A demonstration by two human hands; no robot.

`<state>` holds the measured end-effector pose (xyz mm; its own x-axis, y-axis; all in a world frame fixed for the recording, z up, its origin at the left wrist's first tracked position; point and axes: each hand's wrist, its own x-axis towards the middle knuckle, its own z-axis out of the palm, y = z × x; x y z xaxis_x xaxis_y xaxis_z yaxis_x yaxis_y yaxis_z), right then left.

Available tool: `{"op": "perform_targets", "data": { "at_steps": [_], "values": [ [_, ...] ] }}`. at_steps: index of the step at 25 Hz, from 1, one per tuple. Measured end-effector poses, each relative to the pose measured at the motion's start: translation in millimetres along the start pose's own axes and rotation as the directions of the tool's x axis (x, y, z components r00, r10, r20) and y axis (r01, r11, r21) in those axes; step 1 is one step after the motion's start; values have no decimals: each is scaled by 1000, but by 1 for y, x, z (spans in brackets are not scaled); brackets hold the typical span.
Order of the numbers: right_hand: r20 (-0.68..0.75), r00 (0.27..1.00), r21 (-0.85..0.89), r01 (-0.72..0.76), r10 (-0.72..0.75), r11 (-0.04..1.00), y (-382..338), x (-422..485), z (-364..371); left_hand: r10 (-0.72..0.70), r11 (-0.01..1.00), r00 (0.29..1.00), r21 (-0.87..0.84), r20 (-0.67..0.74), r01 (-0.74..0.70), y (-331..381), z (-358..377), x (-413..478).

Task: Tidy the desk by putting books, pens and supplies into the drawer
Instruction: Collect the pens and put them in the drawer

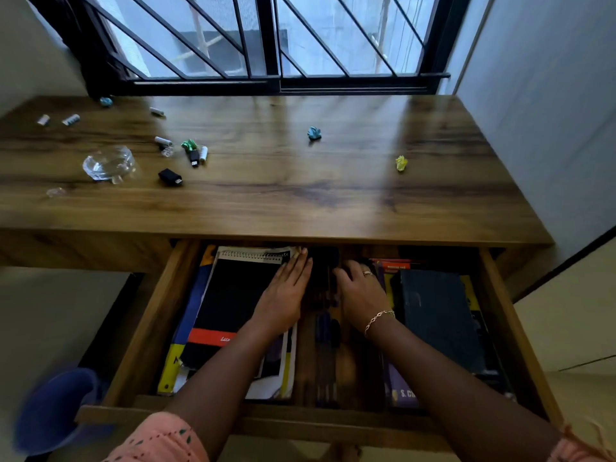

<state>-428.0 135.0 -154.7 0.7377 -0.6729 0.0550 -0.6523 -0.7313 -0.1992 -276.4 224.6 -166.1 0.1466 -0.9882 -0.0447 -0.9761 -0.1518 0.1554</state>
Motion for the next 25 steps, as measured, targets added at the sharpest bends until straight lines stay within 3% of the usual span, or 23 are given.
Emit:
{"op": "perform_targets", "data": {
  "at_steps": [4,12,18,23,25],
  "values": [
    [125,986,64,-122,114,990,-16,-32,0,-66,994,998,-89,18,67,9,-6,-30],
    [170,965,173,-227,198,958,-61,-103,-2,-105,980,992,-161,74,116,31,-7,-109],
    [240,960,139,-178,142,974,-74,-121,-10,-117,961,961,-218,249,173,35,-9,-127],
    [129,989,126,-94,77,988,-82,-136,-16,-53,977,992,-200,110,75,41,-16,-141],
    [106,994,95,16,-26,995,-88,-143,-22,11,987,999,-161,47,-4,41,-14,-149]
  ]
}}
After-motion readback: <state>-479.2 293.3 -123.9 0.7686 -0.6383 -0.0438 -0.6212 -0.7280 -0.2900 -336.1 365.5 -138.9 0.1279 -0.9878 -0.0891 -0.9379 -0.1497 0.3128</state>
